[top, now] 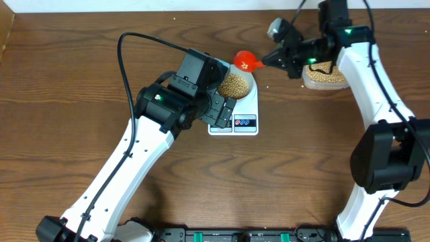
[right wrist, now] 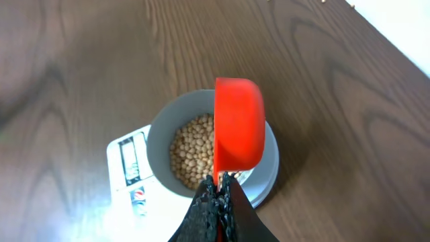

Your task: Scoop item into bowl and weigh 50g on scale

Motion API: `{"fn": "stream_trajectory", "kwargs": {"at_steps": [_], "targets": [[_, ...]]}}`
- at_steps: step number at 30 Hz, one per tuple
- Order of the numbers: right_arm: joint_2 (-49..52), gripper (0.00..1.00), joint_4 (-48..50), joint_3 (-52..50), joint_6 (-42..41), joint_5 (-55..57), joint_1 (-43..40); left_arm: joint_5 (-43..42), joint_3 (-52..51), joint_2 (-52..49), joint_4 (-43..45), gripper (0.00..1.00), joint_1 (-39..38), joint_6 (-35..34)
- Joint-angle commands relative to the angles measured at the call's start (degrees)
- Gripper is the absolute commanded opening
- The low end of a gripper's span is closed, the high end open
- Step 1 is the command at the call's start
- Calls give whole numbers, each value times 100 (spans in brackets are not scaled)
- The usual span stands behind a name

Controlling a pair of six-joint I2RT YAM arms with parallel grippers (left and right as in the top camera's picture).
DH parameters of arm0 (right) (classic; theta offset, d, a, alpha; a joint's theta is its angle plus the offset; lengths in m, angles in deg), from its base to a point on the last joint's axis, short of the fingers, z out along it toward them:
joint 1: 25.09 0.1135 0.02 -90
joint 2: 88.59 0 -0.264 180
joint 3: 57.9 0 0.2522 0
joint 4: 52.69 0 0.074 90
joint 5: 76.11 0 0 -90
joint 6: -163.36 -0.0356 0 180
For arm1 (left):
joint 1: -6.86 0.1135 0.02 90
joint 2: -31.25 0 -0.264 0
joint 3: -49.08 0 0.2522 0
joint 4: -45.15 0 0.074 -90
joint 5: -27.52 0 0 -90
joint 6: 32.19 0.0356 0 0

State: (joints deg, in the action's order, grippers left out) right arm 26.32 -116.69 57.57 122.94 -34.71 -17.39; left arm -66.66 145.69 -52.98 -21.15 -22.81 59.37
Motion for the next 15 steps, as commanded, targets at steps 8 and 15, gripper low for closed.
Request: {"fn": "stream_trajectory", "kwargs": {"at_steps": [8,15], "targets": [[-26,1,35,39,1384,713,411,-11,-57,-39,-15,98,13,57],[-26,1,35,39,1394,706,439,-11,-57,-39,-15,98,13,57]]}}
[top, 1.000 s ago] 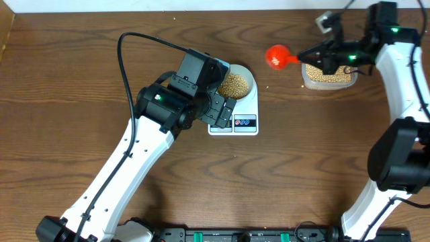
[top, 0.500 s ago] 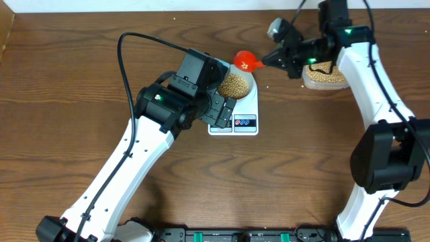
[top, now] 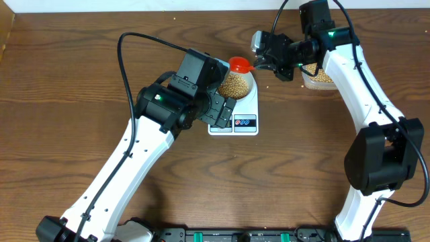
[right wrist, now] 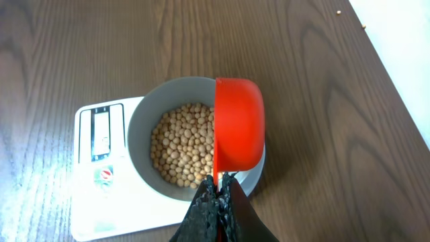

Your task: Scoop item into bowl and weigh 50g on scale

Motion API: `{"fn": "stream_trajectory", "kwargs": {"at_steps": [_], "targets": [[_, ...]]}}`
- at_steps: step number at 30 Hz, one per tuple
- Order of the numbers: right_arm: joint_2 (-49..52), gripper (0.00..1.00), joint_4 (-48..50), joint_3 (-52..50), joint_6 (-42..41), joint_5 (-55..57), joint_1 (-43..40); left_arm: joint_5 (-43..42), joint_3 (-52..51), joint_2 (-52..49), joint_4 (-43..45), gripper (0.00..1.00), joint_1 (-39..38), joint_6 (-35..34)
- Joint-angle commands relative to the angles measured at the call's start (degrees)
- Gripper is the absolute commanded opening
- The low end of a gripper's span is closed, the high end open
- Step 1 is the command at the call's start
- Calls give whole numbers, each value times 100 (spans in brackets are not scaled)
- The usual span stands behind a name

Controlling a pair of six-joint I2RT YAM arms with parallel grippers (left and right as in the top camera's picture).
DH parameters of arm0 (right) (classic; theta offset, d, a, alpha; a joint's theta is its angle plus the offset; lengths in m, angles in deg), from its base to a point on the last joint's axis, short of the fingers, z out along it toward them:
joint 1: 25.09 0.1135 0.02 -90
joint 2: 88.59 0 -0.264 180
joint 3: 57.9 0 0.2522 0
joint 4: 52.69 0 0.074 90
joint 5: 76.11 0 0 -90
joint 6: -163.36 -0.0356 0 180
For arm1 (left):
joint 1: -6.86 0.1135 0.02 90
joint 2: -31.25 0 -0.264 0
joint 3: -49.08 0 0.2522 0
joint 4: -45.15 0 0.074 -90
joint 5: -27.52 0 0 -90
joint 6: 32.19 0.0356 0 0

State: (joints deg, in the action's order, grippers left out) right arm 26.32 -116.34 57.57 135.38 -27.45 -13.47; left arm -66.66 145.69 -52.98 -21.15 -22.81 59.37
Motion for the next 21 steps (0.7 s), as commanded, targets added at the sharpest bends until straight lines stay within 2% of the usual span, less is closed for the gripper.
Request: {"fn": "stream_trajectory", "kwargs": {"at_steps": [1,21], "targets": [[-26,1,-2,39,149,-20,48,-11,-57,-39,-15,98,13,57],[-26,1,0,39,79,-264,20,-11,-57,-39,-15,98,13,57]]}}
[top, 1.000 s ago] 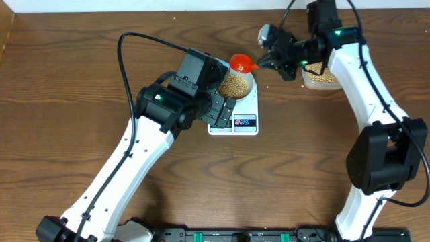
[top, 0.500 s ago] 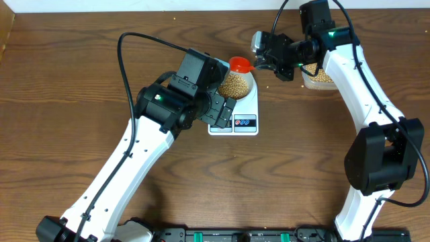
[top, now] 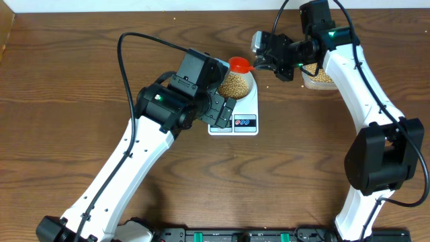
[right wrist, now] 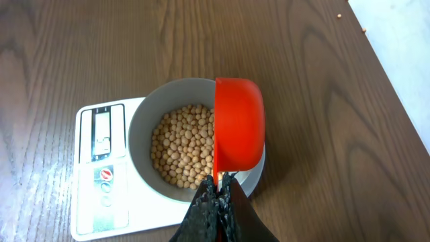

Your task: Scoop item into bowl and weigh 50g on scale

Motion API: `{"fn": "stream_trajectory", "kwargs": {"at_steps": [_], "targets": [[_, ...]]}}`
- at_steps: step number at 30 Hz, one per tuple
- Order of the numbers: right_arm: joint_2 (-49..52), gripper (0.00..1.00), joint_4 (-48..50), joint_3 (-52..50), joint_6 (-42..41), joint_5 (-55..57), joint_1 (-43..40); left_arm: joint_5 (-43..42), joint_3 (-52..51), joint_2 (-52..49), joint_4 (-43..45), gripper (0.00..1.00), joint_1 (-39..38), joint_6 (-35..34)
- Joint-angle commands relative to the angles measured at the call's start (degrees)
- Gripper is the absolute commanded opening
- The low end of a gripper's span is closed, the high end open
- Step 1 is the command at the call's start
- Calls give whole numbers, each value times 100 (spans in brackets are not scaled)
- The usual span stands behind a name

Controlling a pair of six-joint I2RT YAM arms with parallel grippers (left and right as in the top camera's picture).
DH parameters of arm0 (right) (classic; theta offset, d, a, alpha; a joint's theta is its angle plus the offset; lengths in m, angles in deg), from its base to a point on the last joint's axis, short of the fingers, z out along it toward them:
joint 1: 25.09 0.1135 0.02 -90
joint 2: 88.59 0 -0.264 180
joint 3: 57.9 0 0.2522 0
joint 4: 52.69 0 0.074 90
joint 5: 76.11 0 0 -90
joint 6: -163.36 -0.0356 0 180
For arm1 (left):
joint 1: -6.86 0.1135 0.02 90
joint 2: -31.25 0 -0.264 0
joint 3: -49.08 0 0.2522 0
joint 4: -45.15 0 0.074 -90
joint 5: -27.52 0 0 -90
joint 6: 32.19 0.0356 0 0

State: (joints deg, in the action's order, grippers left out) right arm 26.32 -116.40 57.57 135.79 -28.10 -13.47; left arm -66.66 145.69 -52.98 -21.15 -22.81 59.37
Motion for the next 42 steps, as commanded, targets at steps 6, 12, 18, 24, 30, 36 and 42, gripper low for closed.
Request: {"fn": "stream_trajectory", "kwargs": {"at_steps": [6,12,18,24,30,36,42], "targets": [[-26,1,79,39,-20,-459,-103,-11,-57,-39,-15,98,13,57],[-35,1,483,52,-994,-890,-424,-11,-57,-39,-15,98,13,57],[-151,1,645,61,-1690,-940,-870,-11,-57,-39,-15,98,13,57],[-407,1,647,63,-2601,-579,-1460,-11,-57,-39,-15,98,13,57],[-487,1,623,61,-3069,-520,-1751,-11,-57,-39,-15,98,13,57],[-463,1,623,59,-2260,-868,-1093,-11,-57,-39,-15,98,13,57],[-245,1,492,59,-1843,-852,-415,-11,-57,-39,-15,98,13,57]]}}
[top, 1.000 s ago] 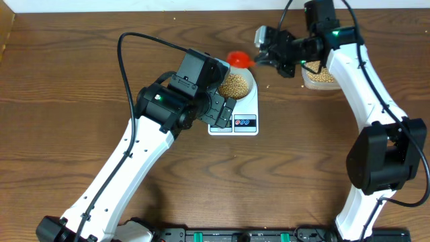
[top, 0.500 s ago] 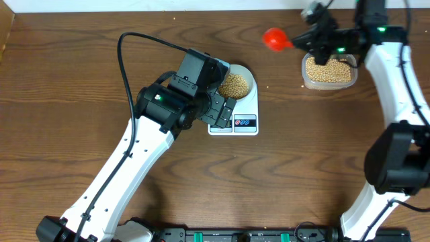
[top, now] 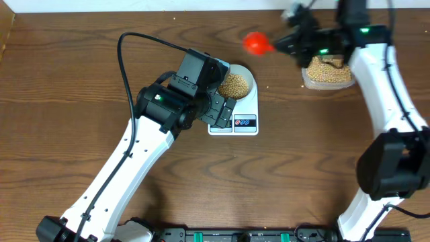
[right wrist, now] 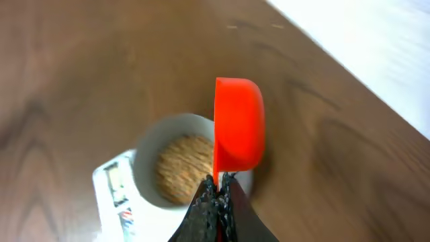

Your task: Scoop item into bowl and weigh 50g on scale

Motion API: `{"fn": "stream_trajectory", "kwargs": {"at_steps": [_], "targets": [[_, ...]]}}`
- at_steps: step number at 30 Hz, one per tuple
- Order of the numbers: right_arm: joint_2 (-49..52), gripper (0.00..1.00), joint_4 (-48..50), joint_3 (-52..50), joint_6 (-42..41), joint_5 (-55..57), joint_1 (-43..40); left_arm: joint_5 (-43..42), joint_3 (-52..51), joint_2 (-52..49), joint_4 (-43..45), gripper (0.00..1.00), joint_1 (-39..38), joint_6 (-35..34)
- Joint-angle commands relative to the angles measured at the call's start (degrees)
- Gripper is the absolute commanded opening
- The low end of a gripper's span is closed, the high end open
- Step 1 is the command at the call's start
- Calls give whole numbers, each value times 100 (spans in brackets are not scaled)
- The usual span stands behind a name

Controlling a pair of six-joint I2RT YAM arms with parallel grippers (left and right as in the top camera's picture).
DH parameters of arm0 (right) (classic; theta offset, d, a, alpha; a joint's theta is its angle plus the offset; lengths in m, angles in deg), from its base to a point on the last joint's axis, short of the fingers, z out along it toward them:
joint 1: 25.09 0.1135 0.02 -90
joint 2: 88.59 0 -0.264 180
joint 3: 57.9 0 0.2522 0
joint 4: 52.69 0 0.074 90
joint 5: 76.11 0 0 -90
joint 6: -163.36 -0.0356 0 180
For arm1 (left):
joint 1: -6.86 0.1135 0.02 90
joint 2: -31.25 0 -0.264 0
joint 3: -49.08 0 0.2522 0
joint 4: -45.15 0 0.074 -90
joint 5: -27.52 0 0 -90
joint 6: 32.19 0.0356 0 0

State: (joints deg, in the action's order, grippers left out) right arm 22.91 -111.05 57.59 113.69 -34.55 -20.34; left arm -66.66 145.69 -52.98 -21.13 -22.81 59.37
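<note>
A white bowl filled with tan beans sits on the white scale; the right wrist view also shows the bowl and scale. My right gripper is shut on the handle of a red scoop, held in the air right of and beyond the bowl, with its cup turned on its side. My left gripper hovers at the scale's left edge; its jaws are hidden by the arm.
A clear container of beans stands at the far right under my right arm. The table's back edge lies just beyond it. A black cable loops over the left arm.
My right gripper has moved with the scoop from over the bowl's far rim to the right and away from it. The bowl, scale and left arm stay where they were.
The scoop was first held tipped just right of the bowl. Then it was over the bowl's far rim, on its side, and stayed there. Now it hangs clear of the bowl, toward the bean container.
</note>
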Motion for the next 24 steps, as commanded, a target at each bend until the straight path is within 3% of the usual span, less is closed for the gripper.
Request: {"fn": "stream_trajectory", "kwargs": {"at_steps": [1,8,14,24], "targets": [[168,1,-114,55,378,-205,400,-11,-57,-39,-17,98,13,57],[337,1,-798,48,1123,208,691,-11,-57,-39,-17,98,13,57],[461,1,-811,42,1412,514,791,-11,-57,-39,-17,98,13,57],[616,1,-791,42,1460,785,852,-11,-57,-39,-17,98,13,57]]}}
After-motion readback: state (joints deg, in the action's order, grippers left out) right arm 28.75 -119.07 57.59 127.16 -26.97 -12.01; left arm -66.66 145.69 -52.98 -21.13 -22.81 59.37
